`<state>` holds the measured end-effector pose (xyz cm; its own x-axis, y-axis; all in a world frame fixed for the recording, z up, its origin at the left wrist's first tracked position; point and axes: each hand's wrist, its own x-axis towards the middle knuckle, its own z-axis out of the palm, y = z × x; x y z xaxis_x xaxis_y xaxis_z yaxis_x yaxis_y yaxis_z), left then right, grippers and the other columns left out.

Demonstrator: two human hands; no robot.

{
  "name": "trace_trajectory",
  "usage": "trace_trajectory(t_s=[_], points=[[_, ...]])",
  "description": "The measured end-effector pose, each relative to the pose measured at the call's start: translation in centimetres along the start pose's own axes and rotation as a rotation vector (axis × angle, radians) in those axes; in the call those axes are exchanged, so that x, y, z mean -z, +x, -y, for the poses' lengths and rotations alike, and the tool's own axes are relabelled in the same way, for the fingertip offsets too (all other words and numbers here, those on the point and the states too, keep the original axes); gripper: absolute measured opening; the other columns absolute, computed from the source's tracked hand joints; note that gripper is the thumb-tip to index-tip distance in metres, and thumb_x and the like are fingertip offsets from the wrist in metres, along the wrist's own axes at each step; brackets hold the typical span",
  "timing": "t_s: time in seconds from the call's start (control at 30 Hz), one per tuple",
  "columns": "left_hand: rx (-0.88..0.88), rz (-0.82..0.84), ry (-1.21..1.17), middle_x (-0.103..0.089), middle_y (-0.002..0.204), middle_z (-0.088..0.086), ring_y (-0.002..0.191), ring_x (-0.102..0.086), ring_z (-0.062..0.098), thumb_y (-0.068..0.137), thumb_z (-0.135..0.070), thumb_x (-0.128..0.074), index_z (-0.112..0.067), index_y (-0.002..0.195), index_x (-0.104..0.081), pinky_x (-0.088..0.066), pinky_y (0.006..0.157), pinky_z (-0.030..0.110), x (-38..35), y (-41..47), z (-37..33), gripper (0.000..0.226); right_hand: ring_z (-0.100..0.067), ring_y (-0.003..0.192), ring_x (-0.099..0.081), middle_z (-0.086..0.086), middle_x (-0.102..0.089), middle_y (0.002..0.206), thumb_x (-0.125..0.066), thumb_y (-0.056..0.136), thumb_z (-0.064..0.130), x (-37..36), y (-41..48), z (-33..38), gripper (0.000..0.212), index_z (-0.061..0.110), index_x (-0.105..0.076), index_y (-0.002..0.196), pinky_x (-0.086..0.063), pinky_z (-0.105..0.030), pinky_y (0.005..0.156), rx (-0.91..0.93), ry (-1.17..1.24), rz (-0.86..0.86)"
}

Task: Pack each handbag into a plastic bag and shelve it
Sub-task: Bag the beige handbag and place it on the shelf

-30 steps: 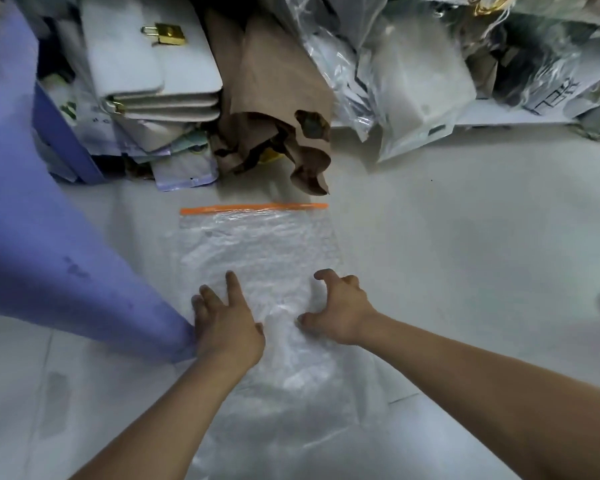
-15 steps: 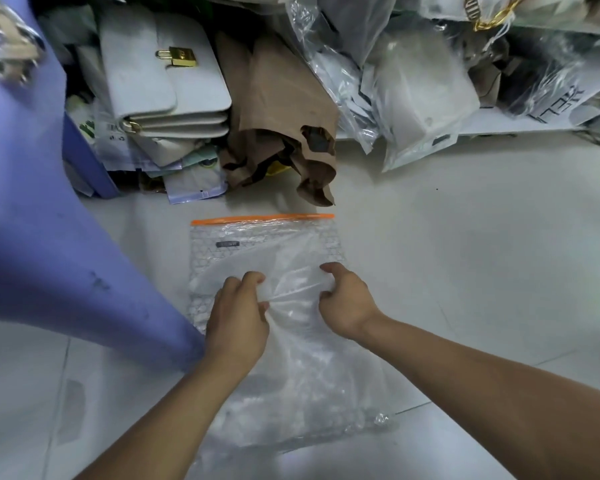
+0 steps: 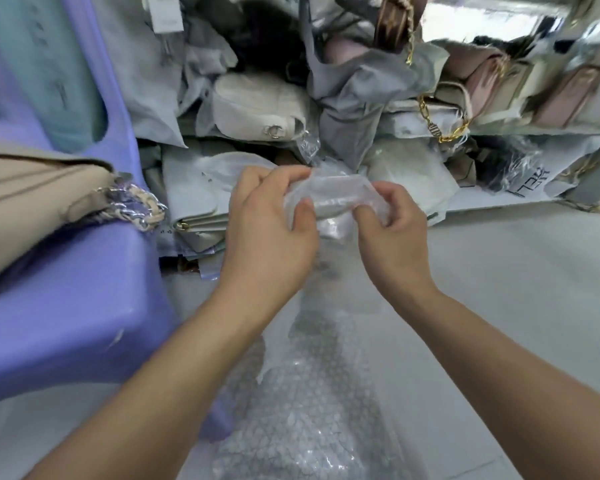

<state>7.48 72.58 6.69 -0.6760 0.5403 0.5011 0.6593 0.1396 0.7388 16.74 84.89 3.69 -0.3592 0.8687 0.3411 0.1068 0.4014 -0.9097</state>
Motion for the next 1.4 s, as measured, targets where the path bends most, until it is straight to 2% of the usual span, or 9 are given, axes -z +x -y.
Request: trace_trajectory(t_s=[0.23, 0.47, 0.57, 0.77, 0.87, 0.97, 1.13, 1.23, 1.4], points=[[-0.143, -0.225, 0.122, -0.048, 0.112, -0.007, 0.099, -0.048, 0.001, 0.099, -0.011, -0.051, -0.025, 0.122, -0.066, -0.029, 0.086, -0.003, 11.4, 5.1, -4.3, 0.031, 0.002, 0.102, -0.063, 0.020, -0.067, 0.106, -0.068, 0.094, 0.029, -3.7, 1.0, 12.8, 0.020, 0.031, -0.064, 0.113, -0.053, -0.025, 0.091, 0.264, 0.150, -0.049], [-0.161, -0.435, 0.229, -0.065, 0.107, -0.010, 0.091, -0.057, 0.004, 0.092, -0.010, -0.060, -0.027, 0.110, -0.069, -0.042, 0.084, 0.013, 25.8, 7.1, -5.3, 0.026, -0.003, 0.117, -0.060, 0.018, -0.062, 0.120, -0.065, 0.087, 0.011, -9.3, -1.1, 24.5, 0.048, 0.020, -0.060, 0.134, -0.048, -0.027, 0.106, 0.432, 0.232, 0.177], [-0.141, -0.505, 0.276, -0.065, 0.108, -0.011, 0.090, -0.056, 0.003, 0.089, -0.007, -0.061, -0.026, 0.109, -0.071, -0.038, 0.080, 0.003, 30.5, 6.2, -3.7, 0.029, -0.001, 0.120, -0.052, 0.016, -0.054, 0.128, -0.062, 0.086, 0.010, -13.5, -3.3, 27.8, 0.058, 0.021, -0.054, 0.143, -0.042, -0.008, 0.097, 0.444, 0.163, 0.348], [0.122, -0.397, 0.356, -0.071, 0.107, -0.005, 0.091, -0.063, 0.013, 0.081, -0.007, -0.073, -0.020, 0.110, -0.073, -0.043, 0.085, 0.019, 35.3, 4.5, 1.9, 0.032, -0.008, 0.112, -0.058, 0.009, -0.061, 0.129, -0.068, 0.089, 0.028, -20.2, -6.0, 29.2, 0.052, 0.021, -0.060, 0.140, -0.047, -0.026, 0.093, 0.213, 0.085, 0.505], [0.305, -0.251, 0.305, -0.071, 0.075, -0.011, 0.071, -0.063, 0.012, 0.081, -0.026, -0.080, -0.023, 0.082, -0.074, -0.047, 0.072, 0.023, 36.2, 3.6, 3.6, 0.007, -0.017, 0.103, -0.069, 0.005, -0.073, 0.108, -0.075, 0.086, 0.038, -21.4, -6.0, 27.5, 0.032, 0.022, -0.077, 0.113, -0.055, -0.031, 0.088, 0.144, 0.006, 0.519], [0.470, -0.144, 0.278, -0.064, 0.057, -0.004, 0.055, -0.062, 0.019, 0.088, -0.053, -0.068, -0.019, 0.079, -0.070, -0.056, 0.067, 0.031, 36.6, 2.7, 5.3, 0.035, -0.014, 0.088, -0.067, 0.003, -0.072, 0.095, -0.082, 0.084, 0.031, -21.0, -5.1, 25.7, 0.023, 0.022, -0.078, 0.104, -0.050, -0.020, 0.074, 0.185, -0.303, 0.721], [0.520, -0.059, 0.863, -0.061, 0.128, 0.009, 0.124, -0.053, 0.034, 0.088, -0.064, -0.058, -0.029, 0.131, -0.057, -0.046, 0.099, 0.042, 37.4, 0.9, 8.2, 0.056, -0.009, 0.112, -0.065, 0.010, -0.072, 0.114, -0.085, 0.082, 0.029, -19.7, -3.2, 24.2, 0.033, 0.029, -0.075, 0.114, -0.045, -0.016, 0.088, 0.380, -0.447, 0.902], [0.599, 0.092, 0.740, -0.047, 0.145, 0.013, 0.134, -0.041, 0.038, 0.088, -0.064, -0.055, -0.020, 0.144, -0.044, -0.037, 0.110, 0.044, 37.6, 0.7, 9.1, 0.072, -0.010, 0.116, -0.063, 0.013, -0.071, 0.117, -0.082, 0.082, 0.042, -20.5, -3.5, 23.6, 0.035, 0.036, -0.073, 0.115, -0.049, -0.030, 0.100, 0.513, -0.561, 0.862], [0.529, -0.127, 0.545, -0.066, 0.104, 0.004, 0.096, -0.062, 0.031, 0.080, -0.026, -0.067, -0.028, 0.082, -0.049, -0.053, 0.082, 0.038, 37.8, 1.1, 8.2, 0.018, -0.031, 0.123, -0.055, 0.000, -0.063, 0.131, -0.071, 0.086, 0.058, -21.9, -5.1, 24.9, 0.045, 0.037, -0.066, 0.125, -0.047, -0.042, 0.100, 0.584, -0.921, 0.663]])
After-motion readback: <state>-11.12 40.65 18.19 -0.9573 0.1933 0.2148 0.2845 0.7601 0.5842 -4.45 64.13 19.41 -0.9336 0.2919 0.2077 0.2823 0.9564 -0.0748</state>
